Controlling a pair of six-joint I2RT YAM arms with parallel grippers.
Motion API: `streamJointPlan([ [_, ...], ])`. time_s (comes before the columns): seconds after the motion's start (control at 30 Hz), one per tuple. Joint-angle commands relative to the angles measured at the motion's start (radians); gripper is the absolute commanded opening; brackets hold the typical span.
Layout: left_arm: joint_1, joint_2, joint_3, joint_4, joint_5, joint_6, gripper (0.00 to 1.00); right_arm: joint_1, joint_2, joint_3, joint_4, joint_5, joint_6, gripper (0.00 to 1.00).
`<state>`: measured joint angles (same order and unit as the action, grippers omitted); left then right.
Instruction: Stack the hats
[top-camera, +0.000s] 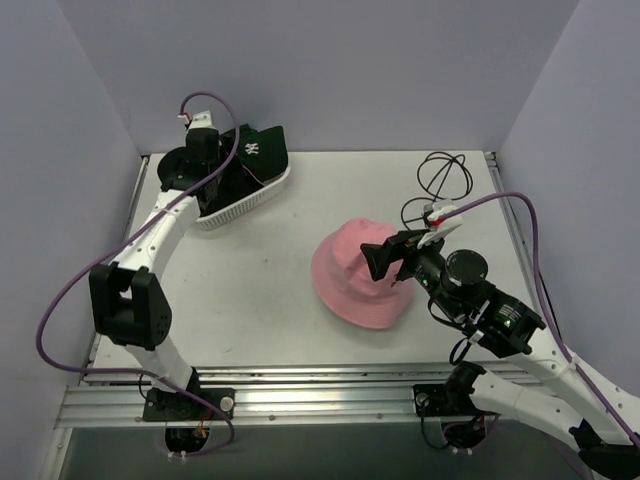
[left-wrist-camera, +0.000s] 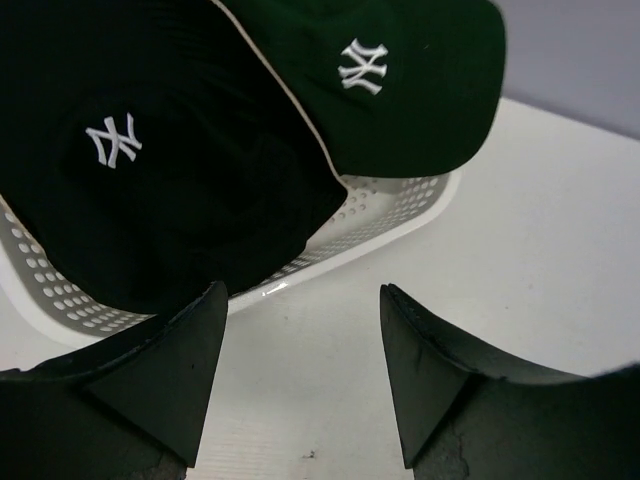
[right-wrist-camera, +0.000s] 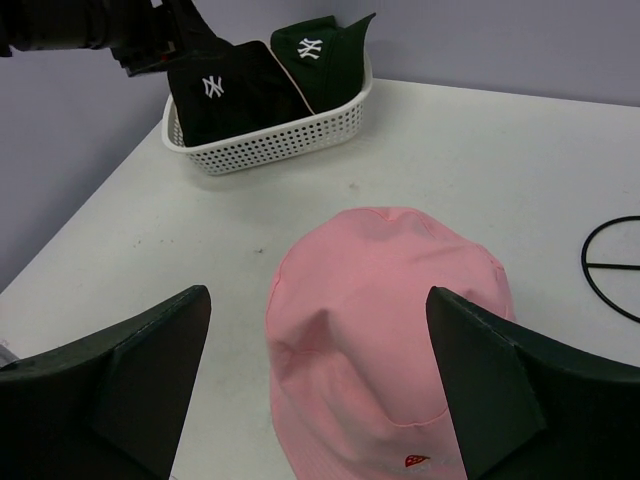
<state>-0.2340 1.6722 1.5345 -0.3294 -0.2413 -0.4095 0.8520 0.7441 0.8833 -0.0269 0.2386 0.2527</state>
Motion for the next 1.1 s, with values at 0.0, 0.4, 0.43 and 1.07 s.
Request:
streamJointPlan([
  [0.0,0.025,0.072,0.082,-0.052,0.074,0.02,0.71,0.005,0.0,-0.009,0.051,-0.035,-0.015,0.85],
  [0.4,0.105,0.221,0.213,-0.146,0.011,0.061,0.71,0.01,-0.008,-0.02,0.05,-0.05,-0.02,0.85],
  [0.43,0.123,0.224,0.213,-0.149,0.008,0.061,0.71,0.012,-0.008,-0.02,0.05,-0.051,-0.02,0.85],
  [1.07,0.2,0.349,0.176,-0.175,0.022,0.034,0.59,0.012,0.008,-0.023,0.048,-0.056,-0.024,0.85],
])
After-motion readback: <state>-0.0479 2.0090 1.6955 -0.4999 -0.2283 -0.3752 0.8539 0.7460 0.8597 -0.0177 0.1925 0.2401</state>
